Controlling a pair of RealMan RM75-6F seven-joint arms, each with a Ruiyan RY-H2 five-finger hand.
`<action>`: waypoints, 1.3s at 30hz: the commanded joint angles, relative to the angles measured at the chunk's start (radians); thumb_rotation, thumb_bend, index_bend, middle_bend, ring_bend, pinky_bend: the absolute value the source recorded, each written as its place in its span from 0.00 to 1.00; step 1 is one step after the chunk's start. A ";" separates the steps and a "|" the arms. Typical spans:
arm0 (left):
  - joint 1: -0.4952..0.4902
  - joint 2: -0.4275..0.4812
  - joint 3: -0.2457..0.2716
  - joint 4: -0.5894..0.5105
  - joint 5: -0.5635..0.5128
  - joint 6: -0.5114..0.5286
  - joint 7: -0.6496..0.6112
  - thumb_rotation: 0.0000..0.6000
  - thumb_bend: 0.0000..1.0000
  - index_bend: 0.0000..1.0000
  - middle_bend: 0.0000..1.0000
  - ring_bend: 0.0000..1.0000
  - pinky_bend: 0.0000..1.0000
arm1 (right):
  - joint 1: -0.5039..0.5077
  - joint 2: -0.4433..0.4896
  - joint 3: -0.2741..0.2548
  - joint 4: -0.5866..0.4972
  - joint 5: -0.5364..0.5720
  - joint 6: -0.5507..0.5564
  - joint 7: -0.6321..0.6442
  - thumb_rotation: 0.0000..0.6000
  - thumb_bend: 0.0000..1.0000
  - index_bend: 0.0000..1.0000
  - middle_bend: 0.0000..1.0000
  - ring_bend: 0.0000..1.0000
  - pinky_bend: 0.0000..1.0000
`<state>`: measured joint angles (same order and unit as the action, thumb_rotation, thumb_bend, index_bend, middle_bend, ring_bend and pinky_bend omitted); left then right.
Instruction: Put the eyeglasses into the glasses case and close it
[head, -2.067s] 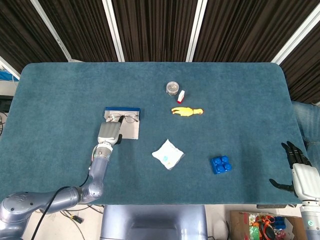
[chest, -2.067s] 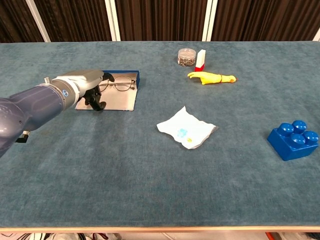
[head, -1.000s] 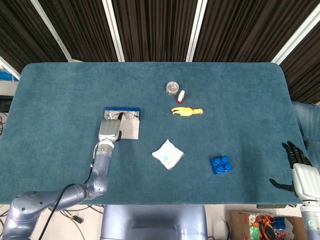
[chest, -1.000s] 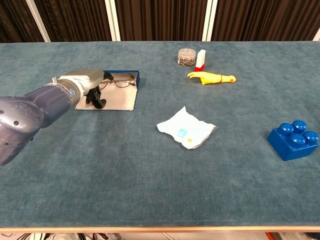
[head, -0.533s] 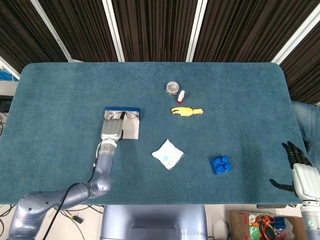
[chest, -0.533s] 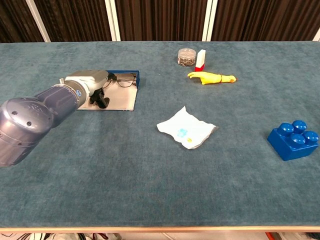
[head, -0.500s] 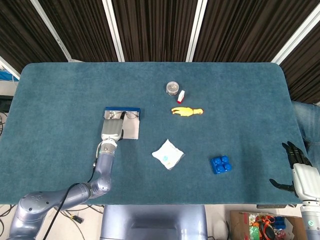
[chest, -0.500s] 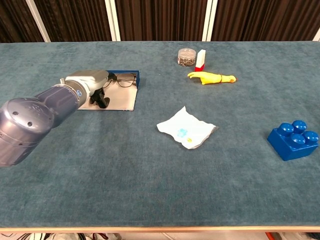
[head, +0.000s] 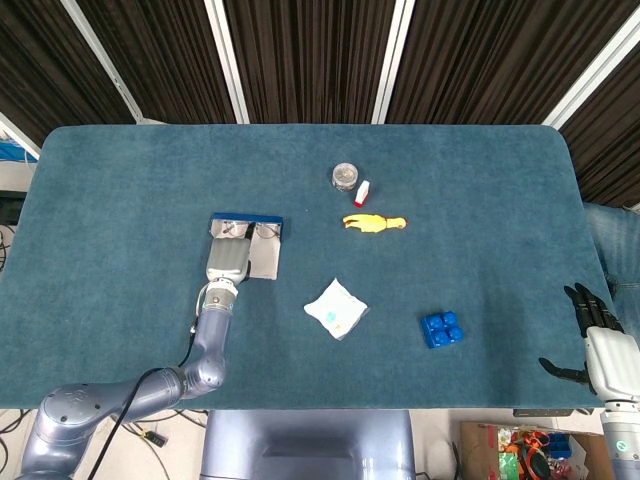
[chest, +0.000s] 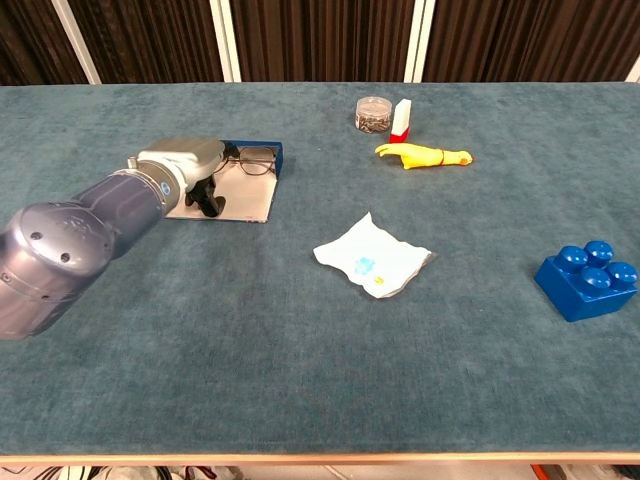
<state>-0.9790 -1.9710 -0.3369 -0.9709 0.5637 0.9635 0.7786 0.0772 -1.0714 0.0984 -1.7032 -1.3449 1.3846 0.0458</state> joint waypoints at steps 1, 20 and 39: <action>0.010 0.011 0.011 -0.030 0.011 0.022 0.013 1.00 0.46 0.05 0.76 0.66 0.79 | 0.000 0.000 0.000 0.000 -0.002 0.002 0.002 1.00 0.12 0.01 0.00 0.08 0.19; 0.136 0.221 0.090 -0.425 0.068 0.094 -0.001 1.00 0.20 0.14 0.17 0.10 0.21 | -0.001 0.000 0.000 0.001 -0.006 0.003 0.014 1.00 0.12 0.01 0.00 0.08 0.19; 0.148 0.185 0.157 -0.257 0.272 0.055 -0.129 1.00 0.20 0.13 0.15 0.04 0.11 | -0.001 0.005 0.002 -0.003 0.001 -0.005 0.032 1.00 0.12 0.01 0.00 0.08 0.19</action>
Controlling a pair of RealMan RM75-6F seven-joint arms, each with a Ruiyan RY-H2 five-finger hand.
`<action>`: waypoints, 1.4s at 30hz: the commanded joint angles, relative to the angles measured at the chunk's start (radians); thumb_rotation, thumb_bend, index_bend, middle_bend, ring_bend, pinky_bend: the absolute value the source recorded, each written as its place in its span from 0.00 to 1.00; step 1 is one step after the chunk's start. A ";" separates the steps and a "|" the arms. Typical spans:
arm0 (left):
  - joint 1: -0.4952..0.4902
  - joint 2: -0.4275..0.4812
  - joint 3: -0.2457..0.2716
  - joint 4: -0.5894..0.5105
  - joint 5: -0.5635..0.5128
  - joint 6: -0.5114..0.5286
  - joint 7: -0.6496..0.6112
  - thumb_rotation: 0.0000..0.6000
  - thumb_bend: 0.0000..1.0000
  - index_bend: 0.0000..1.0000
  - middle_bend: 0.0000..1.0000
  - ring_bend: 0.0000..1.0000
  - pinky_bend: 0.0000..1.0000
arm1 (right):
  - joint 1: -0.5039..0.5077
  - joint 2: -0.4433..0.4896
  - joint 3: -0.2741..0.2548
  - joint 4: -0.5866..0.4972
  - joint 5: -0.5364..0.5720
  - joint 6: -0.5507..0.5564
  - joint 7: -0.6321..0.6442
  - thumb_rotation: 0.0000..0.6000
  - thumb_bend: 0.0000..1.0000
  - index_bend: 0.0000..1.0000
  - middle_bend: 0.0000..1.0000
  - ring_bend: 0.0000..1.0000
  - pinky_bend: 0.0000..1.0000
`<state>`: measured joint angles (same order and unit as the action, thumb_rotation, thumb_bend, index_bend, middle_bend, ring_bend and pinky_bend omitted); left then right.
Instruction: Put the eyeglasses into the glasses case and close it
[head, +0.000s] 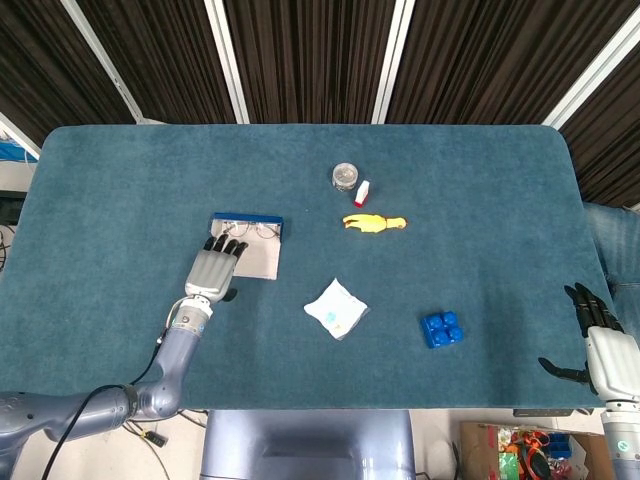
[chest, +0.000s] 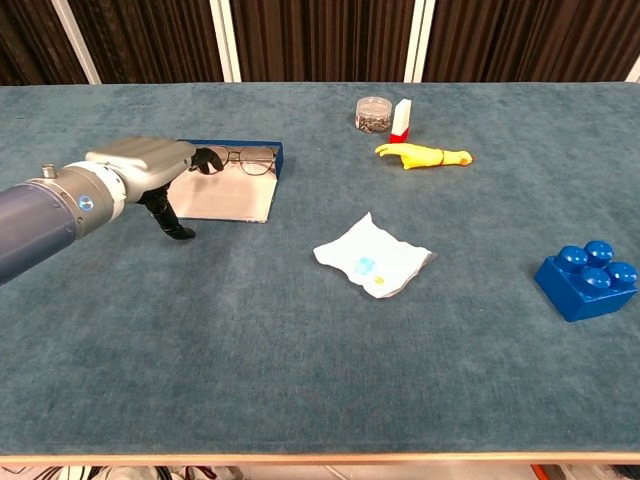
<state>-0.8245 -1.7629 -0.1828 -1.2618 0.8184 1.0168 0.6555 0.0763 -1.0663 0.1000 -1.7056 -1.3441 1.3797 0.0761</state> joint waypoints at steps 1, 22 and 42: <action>-0.008 -0.027 0.003 0.041 0.019 0.000 -0.005 1.00 0.20 0.13 0.15 0.04 0.11 | 0.000 0.000 0.000 0.000 0.001 0.000 0.002 1.00 0.12 0.01 0.00 0.08 0.19; -0.044 -0.141 -0.029 0.218 0.026 -0.010 0.034 1.00 0.20 0.19 0.14 0.04 0.10 | -0.002 -0.009 0.000 0.013 -0.018 0.020 -0.011 1.00 0.12 0.01 0.00 0.08 0.19; -0.068 -0.197 -0.059 0.318 0.098 0.032 0.026 1.00 0.40 0.34 0.13 0.04 0.09 | -0.003 -0.008 -0.001 0.013 -0.020 0.019 -0.001 1.00 0.12 0.01 0.00 0.08 0.19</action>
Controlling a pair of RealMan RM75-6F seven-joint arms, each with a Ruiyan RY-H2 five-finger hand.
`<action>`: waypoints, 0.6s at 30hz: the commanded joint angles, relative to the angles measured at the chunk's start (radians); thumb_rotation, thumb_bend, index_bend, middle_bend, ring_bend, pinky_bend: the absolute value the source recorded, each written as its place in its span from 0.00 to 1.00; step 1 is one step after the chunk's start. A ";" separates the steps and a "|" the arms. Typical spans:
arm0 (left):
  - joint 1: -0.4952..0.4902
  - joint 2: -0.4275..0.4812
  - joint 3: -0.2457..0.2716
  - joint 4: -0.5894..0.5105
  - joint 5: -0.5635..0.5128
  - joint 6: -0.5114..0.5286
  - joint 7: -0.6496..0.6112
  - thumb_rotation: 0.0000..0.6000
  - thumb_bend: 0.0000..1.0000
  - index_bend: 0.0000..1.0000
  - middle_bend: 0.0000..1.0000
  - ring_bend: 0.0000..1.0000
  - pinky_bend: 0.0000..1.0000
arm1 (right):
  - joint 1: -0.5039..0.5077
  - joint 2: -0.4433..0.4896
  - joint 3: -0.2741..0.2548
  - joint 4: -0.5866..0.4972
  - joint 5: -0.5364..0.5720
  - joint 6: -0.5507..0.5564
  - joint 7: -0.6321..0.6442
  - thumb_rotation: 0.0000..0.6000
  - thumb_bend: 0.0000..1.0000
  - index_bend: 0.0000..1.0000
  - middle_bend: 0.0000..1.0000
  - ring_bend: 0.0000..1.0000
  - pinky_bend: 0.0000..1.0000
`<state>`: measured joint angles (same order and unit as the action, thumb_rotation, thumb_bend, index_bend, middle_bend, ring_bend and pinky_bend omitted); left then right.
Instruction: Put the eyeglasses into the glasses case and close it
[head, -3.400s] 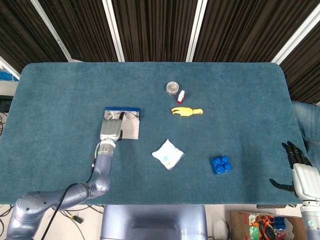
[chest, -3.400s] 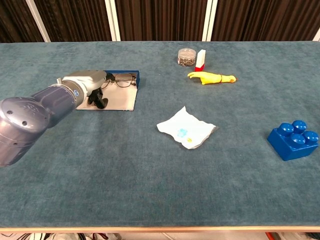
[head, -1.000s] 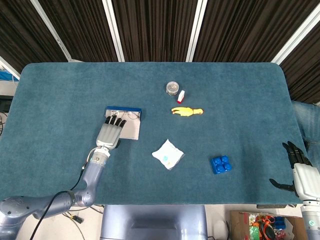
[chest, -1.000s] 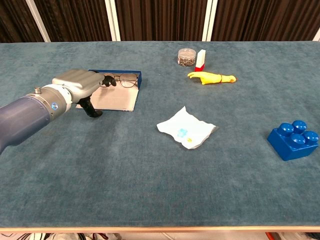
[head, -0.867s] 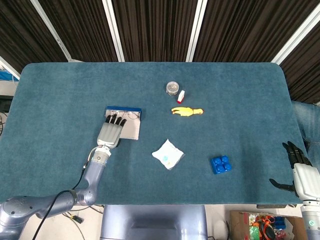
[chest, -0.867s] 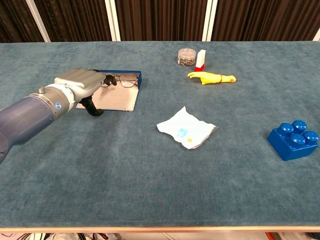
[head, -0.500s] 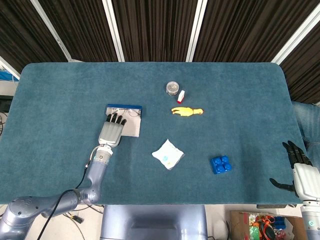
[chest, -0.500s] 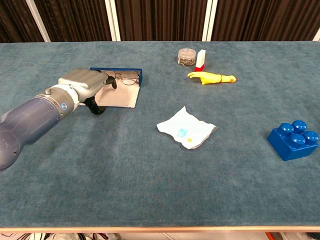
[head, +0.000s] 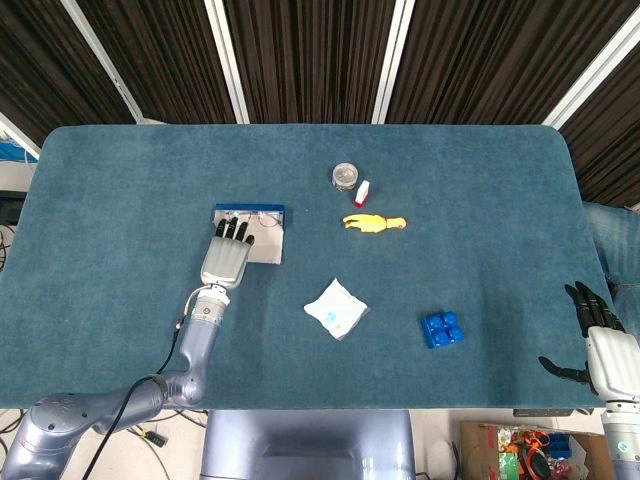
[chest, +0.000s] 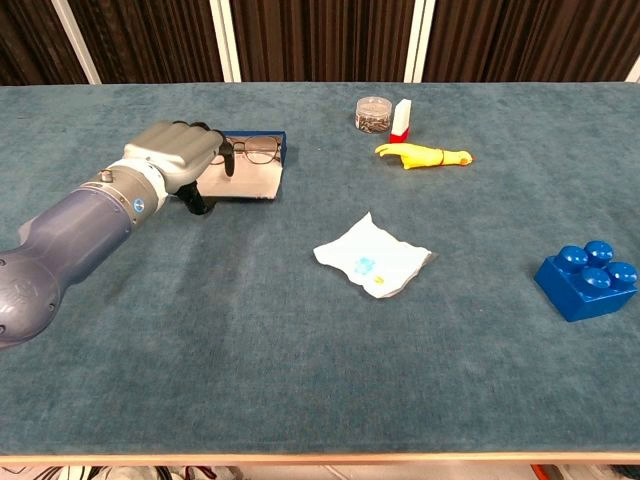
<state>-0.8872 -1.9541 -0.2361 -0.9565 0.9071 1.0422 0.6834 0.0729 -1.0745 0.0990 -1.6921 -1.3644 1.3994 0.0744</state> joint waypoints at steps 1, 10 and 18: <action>-0.007 -0.007 -0.009 0.018 0.012 0.008 -0.002 1.00 0.41 0.35 0.13 0.04 0.09 | 0.000 0.001 0.000 -0.001 0.001 -0.001 0.001 1.00 0.12 0.01 0.00 0.08 0.19; -0.021 -0.028 -0.044 0.086 -0.003 -0.018 -0.001 1.00 0.41 0.39 0.13 0.04 0.09 | -0.001 0.001 0.000 -0.002 0.001 0.000 0.005 1.00 0.12 0.01 0.00 0.08 0.19; -0.026 -0.054 -0.059 0.156 0.001 -0.033 -0.025 1.00 0.43 0.45 0.13 0.04 0.09 | -0.001 0.002 0.001 -0.003 0.003 -0.001 0.006 1.00 0.12 0.01 0.00 0.08 0.19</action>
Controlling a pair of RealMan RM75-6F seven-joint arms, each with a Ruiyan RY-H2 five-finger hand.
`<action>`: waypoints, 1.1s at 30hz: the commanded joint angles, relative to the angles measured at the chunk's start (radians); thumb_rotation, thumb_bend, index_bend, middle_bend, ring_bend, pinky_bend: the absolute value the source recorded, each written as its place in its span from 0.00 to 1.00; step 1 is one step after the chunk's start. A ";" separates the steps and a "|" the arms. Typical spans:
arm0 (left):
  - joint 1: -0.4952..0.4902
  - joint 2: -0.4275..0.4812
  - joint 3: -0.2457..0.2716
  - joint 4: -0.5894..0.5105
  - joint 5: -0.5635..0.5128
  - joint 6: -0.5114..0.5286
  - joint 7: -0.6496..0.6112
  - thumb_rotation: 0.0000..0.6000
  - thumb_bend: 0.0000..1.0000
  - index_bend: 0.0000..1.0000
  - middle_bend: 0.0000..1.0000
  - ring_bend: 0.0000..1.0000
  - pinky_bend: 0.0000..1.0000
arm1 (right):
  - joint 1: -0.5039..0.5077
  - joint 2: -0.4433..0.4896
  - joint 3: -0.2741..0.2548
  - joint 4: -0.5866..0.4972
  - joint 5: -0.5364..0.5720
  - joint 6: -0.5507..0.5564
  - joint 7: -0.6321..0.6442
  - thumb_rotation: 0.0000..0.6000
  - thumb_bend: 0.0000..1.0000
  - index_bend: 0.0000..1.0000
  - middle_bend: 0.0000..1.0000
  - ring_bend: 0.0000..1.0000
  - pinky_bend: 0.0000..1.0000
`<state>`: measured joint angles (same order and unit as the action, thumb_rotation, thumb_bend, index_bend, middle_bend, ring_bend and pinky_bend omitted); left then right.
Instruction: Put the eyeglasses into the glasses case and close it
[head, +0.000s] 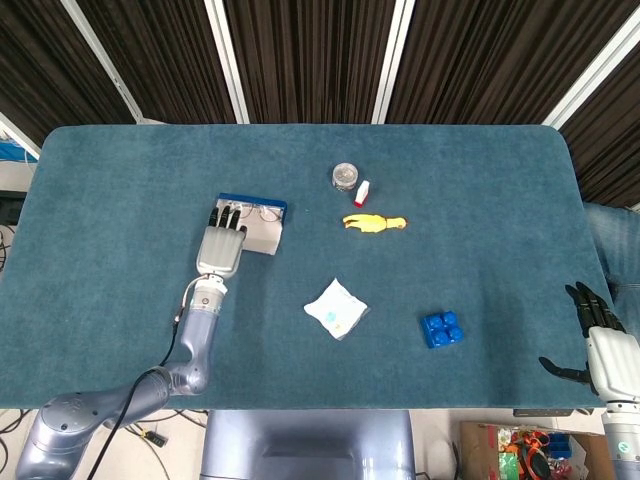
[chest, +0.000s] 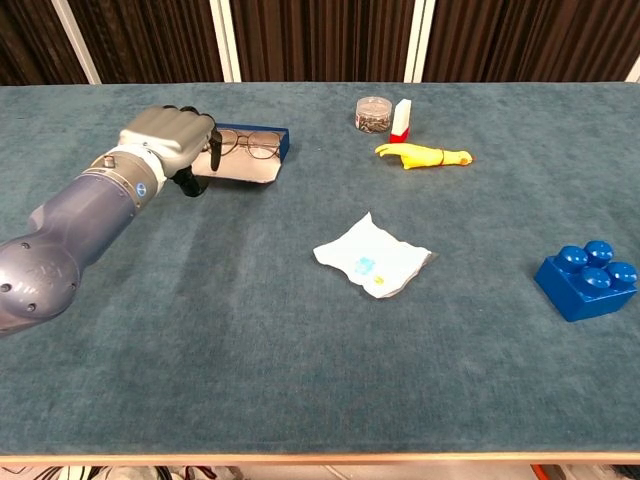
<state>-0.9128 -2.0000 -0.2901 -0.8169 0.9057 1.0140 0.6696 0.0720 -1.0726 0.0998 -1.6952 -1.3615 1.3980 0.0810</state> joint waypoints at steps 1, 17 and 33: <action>0.000 -0.011 -0.007 0.024 0.004 -0.005 -0.017 1.00 0.43 0.45 0.13 0.04 0.09 | 0.000 0.000 0.000 0.000 0.000 0.000 0.000 1.00 0.12 0.01 0.00 0.08 0.19; -0.062 -0.062 -0.045 0.169 0.038 -0.047 -0.048 1.00 0.43 0.45 0.13 0.04 0.08 | -0.001 0.001 0.002 -0.003 0.007 -0.001 0.003 1.00 0.12 0.01 0.00 0.08 0.19; -0.096 -0.134 -0.062 0.331 0.065 -0.099 -0.124 1.00 0.43 0.54 0.14 0.04 0.08 | -0.003 0.002 0.005 -0.009 0.018 -0.004 0.007 1.00 0.12 0.01 0.00 0.08 0.19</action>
<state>-1.0077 -2.1315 -0.3508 -0.4902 0.9654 0.9117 0.5522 0.0688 -1.0706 0.1044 -1.7044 -1.3435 1.3945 0.0880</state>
